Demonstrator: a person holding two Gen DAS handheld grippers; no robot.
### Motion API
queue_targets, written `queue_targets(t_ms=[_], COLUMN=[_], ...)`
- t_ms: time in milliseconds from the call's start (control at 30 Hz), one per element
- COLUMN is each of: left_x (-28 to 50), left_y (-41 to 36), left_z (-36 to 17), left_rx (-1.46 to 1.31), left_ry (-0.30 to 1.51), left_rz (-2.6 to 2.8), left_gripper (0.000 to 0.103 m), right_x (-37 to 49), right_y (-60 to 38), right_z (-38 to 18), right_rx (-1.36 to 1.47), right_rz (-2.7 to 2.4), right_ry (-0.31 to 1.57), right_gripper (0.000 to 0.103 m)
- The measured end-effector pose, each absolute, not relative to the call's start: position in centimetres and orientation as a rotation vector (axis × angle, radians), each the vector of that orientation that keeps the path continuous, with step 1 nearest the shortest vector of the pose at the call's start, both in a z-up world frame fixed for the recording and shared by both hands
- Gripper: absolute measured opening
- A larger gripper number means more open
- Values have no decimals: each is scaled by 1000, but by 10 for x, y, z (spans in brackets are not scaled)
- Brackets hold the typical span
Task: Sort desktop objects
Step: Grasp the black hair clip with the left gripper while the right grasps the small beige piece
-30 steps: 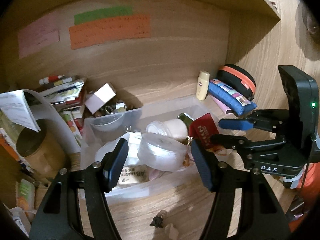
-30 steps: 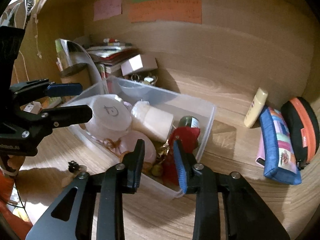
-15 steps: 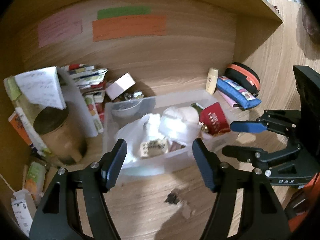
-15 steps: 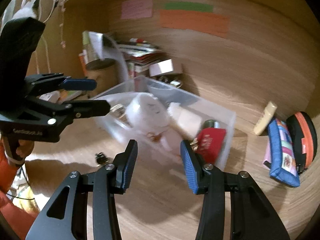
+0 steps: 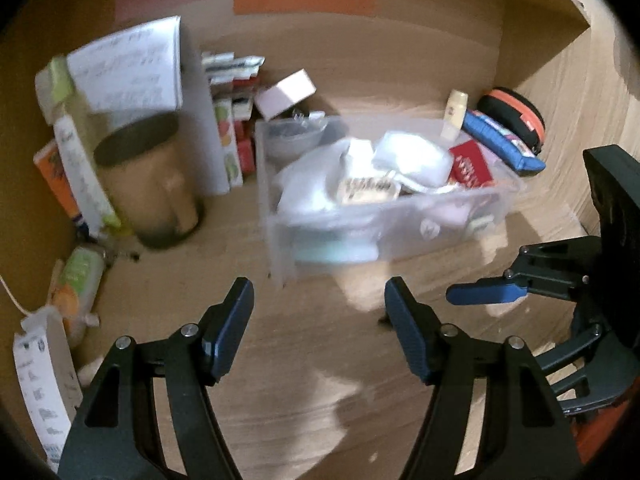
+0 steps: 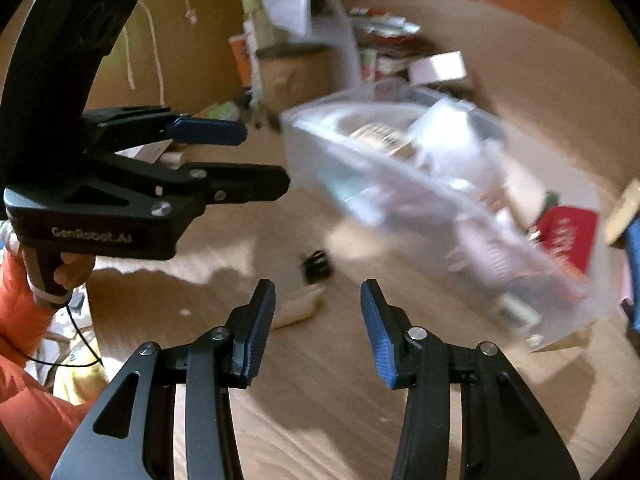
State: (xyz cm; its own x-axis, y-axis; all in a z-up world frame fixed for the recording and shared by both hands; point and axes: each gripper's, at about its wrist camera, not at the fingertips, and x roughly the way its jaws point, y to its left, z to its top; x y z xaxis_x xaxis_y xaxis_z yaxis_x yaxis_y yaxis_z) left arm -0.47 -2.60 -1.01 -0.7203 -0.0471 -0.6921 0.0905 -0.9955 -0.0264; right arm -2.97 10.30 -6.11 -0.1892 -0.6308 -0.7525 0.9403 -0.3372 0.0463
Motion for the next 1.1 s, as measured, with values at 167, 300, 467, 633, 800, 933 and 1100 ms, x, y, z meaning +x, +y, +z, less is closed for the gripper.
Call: queue_targets(t_ms=[167,300,467,633,800,933,1100], left_x=[-3,-5,-9,-17,-28,-36,-47], left_y=[-30,-25,-14,-5,7,12,17], left_z=[-21,-27,-29,-31,-39,-43,-50], left_rx=[1192,1222,1239,1266,1321,1358,1420], left_ry=[123,132,112,93,57,39,36], left_rz=[-2836,-2849,-2881,-2898,-2907,-2906,-2893], left_gripper=[68,67,65,63,62,51,19], right_x=[-22,-17,-15,-25,-40,-51,-56], right_y=[96,92,91,100,126,140,147], right_z=[-73,-78,-81,-79,-72,-68,-66], right_rx=[854,837,824,830,842,857,856], right_rz=[-1729,-1718,-1714,-1741,-1810,-1840,-1858], right_ry=[542,565,594,584,550,516,502], right_gripper=[40,25,17,17,18,18,18])
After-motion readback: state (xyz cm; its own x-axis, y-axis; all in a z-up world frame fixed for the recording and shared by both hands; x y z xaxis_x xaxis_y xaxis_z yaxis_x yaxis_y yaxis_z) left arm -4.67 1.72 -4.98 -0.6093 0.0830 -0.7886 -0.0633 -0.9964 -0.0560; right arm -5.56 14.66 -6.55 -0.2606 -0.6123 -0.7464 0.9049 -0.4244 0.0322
